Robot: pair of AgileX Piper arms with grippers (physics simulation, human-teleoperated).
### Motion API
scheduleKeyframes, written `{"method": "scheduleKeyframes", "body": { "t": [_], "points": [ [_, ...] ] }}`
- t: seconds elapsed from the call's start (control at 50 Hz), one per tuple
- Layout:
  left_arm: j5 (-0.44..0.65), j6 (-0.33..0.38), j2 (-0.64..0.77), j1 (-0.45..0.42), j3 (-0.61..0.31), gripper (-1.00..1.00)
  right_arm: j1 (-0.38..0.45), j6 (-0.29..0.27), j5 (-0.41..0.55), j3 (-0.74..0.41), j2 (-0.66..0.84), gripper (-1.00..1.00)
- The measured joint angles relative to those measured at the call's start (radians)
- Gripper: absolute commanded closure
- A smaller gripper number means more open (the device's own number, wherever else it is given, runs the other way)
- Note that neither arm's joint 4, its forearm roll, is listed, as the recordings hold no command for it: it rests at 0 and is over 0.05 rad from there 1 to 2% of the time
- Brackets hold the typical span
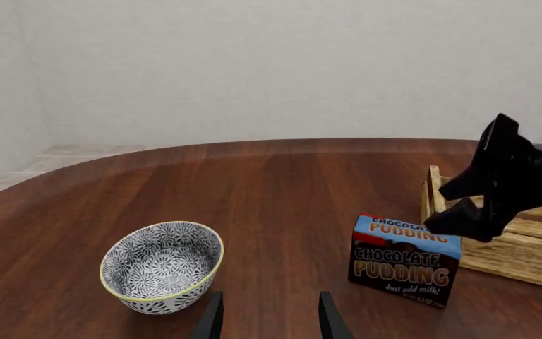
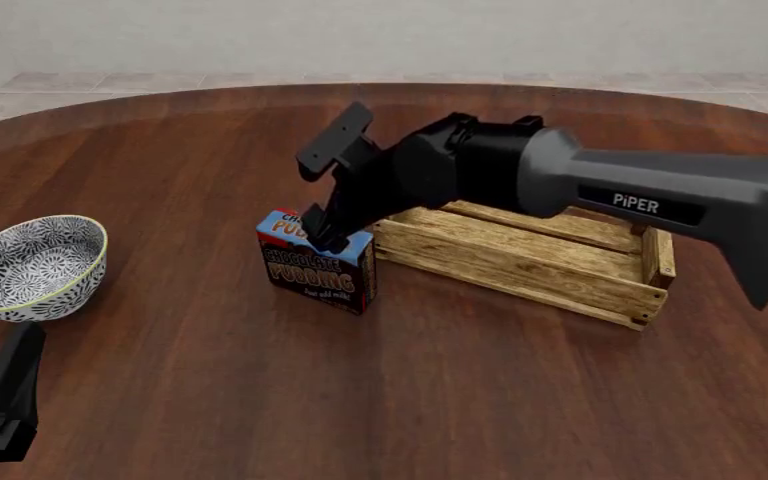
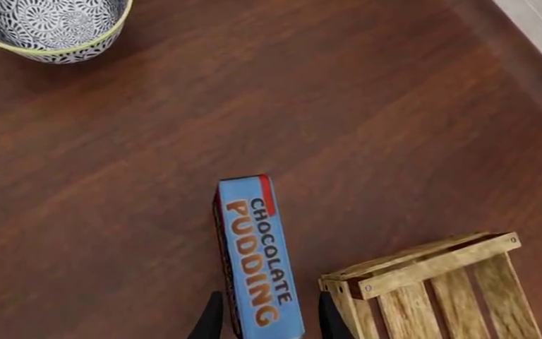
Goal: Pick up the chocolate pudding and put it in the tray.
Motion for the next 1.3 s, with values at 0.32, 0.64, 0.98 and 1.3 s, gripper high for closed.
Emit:
{"method": "scheduleKeyframes", "body": {
  "t": [0.32,0.64,0.98,1.3],
  "points": [
    [0.0,0.0,0.0,0.0,0.0,-1.0,-0.004,0.007,-0.006,0.001,0.013,-1.0],
    [0.0,0.0,0.0,0.0,0.0,-1.0,-0.007,0.014,-0.007,-0.011,0.034,-1.0],
    [0.0,0.0,0.0,0.0,0.0,-1.0,-0.01,0.02,-0.01,-0.016,0.048,-1.0],
    [0.0,0.0,0.0,0.0,0.0,-1.0,-0.006,0.026,-0.01,-0.022,0.064,-1.0]
  ]
}}
